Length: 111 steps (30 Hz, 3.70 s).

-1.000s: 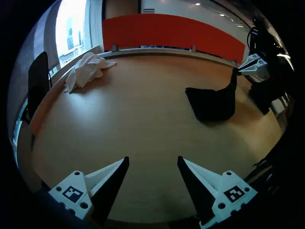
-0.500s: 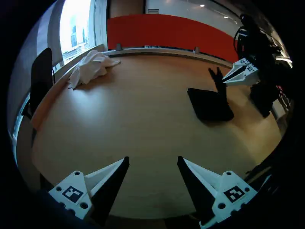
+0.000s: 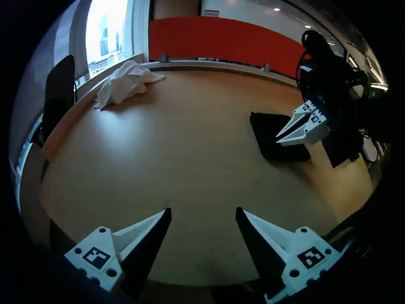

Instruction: Fold towel

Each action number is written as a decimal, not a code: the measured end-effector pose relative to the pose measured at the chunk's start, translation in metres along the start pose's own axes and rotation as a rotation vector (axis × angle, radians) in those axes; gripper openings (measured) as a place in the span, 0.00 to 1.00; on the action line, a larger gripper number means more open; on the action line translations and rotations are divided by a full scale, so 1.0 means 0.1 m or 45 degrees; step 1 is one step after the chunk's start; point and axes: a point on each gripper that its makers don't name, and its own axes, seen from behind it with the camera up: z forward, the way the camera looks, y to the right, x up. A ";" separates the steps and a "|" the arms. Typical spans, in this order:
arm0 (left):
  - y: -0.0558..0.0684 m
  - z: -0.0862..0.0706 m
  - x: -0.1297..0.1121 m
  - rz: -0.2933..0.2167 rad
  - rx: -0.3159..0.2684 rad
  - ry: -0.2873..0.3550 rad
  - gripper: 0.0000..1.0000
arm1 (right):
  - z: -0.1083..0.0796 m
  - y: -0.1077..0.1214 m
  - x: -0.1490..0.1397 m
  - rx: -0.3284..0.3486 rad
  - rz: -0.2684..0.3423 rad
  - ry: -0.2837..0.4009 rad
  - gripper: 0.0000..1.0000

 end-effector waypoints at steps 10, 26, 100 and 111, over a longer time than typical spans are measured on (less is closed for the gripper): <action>-0.06 0.00 0.00 -0.002 0.009 -0.003 0.94 | 0.00 0.03 -0.06 -0.013 -0.008 -0.021 0.27; -0.07 0.02 0.03 0.009 0.009 -0.002 0.94 | -0.15 0.07 -0.11 -0.055 0.009 0.001 0.60; -0.03 0.01 0.07 0.064 -0.014 -0.001 0.94 | -0.54 0.07 -1.12 -0.266 0.272 -0.093 0.10; -0.03 0.01 0.07 0.070 -0.020 0.003 0.94 | -0.64 0.12 -1.00 -0.284 0.252 -0.057 0.05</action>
